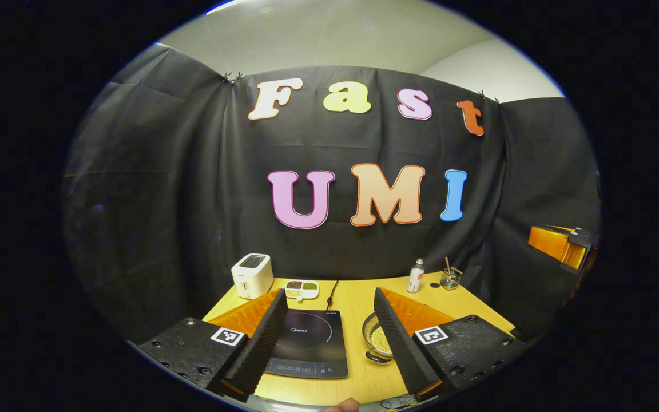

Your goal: First push the handle of the pot to place it horizontally, then grasp the pot with both hands and set it on the induction cooktop.

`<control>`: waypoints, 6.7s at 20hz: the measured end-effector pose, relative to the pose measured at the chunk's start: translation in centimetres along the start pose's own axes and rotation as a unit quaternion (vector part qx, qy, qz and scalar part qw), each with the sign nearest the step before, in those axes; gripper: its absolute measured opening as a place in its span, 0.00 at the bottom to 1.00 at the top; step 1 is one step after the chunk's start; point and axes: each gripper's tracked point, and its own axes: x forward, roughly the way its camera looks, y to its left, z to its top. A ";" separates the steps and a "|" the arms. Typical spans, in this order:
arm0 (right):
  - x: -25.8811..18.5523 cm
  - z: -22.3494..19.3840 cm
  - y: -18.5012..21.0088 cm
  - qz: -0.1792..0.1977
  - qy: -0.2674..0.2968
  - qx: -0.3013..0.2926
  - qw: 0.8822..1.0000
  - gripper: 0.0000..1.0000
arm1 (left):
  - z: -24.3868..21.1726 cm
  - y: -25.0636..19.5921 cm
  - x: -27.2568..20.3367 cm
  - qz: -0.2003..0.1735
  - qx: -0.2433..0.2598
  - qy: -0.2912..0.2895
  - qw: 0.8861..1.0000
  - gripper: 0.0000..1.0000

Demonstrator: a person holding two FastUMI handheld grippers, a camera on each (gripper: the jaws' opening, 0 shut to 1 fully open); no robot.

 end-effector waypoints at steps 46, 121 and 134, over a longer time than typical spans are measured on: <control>4.8 -42.3 11.3 -0.110 0.438 0.097 0.887 0.00 | -11.3 7.7 22.2 -0.131 -0.012 0.115 0.985 0.91; 23.9 -46.3 -8.2 0.045 0.428 0.026 0.902 0.77 | -35.2 -7.7 24.9 -0.045 -0.083 0.430 0.898 0.80; 23.2 -47.3 -8.5 0.047 0.470 0.088 0.877 0.49 | -36.3 -8.0 24.8 -0.061 -0.088 0.454 0.885 0.55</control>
